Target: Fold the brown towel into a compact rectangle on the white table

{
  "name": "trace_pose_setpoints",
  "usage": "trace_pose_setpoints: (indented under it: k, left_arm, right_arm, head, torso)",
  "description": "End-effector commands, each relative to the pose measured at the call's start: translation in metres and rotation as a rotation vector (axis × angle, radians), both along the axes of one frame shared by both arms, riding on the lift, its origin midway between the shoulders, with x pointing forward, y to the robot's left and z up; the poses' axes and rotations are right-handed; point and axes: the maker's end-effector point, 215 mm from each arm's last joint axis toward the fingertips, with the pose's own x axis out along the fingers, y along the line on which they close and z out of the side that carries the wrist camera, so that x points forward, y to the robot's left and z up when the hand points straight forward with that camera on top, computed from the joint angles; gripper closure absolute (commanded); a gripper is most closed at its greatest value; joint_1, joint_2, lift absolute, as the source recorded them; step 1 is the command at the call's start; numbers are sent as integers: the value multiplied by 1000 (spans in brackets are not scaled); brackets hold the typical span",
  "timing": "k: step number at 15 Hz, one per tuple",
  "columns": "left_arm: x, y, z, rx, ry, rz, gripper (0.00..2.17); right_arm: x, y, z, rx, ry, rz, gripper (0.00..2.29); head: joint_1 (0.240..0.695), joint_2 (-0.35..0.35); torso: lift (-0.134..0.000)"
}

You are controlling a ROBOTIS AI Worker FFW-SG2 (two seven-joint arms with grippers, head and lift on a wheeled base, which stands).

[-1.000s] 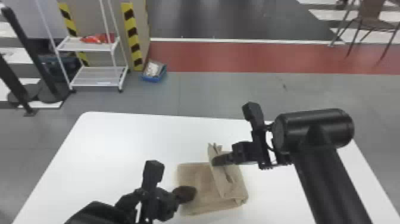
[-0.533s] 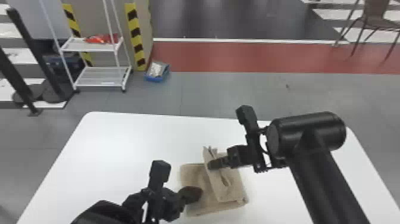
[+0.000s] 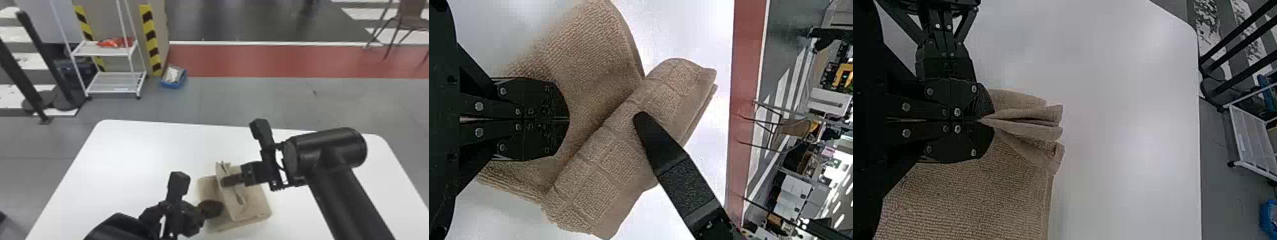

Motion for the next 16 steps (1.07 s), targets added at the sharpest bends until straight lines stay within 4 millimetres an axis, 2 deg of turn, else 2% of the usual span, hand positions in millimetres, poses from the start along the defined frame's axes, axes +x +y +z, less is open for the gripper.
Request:
trace_pose_setpoints:
  k: [1, 2, 4, 5, 7, 9, 11, 14, 16]
  left_arm:
    - [1, 1, 0, 2, 0, 1, 1835]
    - [2, 1, -1, 3, 0, 2, 1835]
    - [1, -1, -2, 1, 3, 1, 1835]
    - [2, 0, -1, 1, 2, 2, 1835]
    - [4, 2, 1, 1, -2, 5, 1835]
    - [4, 6, 2, 1, -5, 8, 1835]
    - [3, 12, 9, -7, -18, 15, 1835]
    - [-3, 27, 25, -3, -26, 33, 1835]
    - [-9, 49, 38, 6, -17, 58, 1835]
  right_arm:
    - [-7, 0, -8, -3, 16, 1, 1075]
    - [-7, -1, -9, -5, 14, 0, 846]
    - [-4, 2, -9, -2, -6, 4, 90]
    - [-2, 5, -10, 7, -23, 5, 6]
    - [5, 12, -5, 38, -76, 9, 16]
    - [4, 20, 1, 73, -102, 11, 26]
    - [-4, 27, 12, 121, -130, 5, 29]
    - [-22, 20, 30, 172, -128, -27, 33]
    - [-40, 14, 41, 209, -105, -44, 43]
  head:
    - [695, 10]
    - [695, 10]
    - [695, 10]
    - [695, 10]
    - [695, 12]
    - [695, 21]
    - [695, 32]
    - [695, 54]
    - [695, 67]
  torso:
    - [0]
    - [0]
    - [0]
    - [0]
    - [0]
    - [0]
    - [0]
    - [0]
    - [0]
